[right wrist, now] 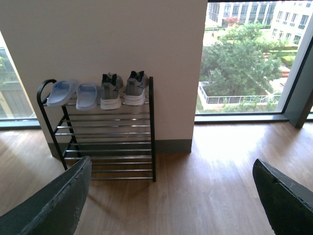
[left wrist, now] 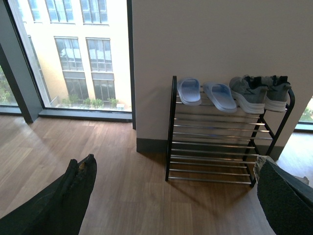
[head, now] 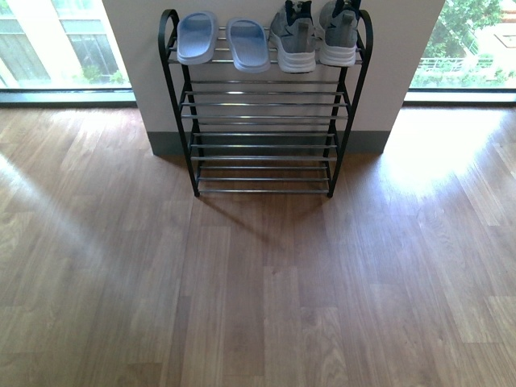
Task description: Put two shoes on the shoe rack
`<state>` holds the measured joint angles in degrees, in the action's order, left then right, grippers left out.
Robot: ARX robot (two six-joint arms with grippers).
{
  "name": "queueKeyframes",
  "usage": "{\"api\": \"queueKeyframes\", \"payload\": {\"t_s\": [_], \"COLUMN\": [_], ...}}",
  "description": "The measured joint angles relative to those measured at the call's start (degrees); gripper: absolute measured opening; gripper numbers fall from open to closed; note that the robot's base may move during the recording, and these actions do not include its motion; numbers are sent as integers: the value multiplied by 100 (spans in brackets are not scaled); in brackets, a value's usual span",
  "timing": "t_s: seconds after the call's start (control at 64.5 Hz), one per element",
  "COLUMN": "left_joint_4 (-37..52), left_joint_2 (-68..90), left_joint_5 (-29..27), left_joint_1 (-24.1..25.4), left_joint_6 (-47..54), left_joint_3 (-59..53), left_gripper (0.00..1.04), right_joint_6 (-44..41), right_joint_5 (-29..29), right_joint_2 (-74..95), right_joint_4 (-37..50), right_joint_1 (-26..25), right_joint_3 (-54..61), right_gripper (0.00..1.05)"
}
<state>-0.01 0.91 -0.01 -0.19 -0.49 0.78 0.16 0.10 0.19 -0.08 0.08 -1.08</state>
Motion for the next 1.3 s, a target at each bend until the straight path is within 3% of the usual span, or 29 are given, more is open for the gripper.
{"api": "queueKeyframes", "payload": {"t_s": [1.303], "left_joint_4": [0], "left_joint_2": [0], "left_joint_5": [0], "left_joint_1": [0], "left_joint_6": [2], "left_joint_3": [0], "left_gripper": [95], "right_joint_6": [0], "right_joint_5": [-11], "right_joint_2": [2], "right_joint_4": [0], "right_joint_1": [0], "right_joint_3": [0], "right_gripper": [96]}}
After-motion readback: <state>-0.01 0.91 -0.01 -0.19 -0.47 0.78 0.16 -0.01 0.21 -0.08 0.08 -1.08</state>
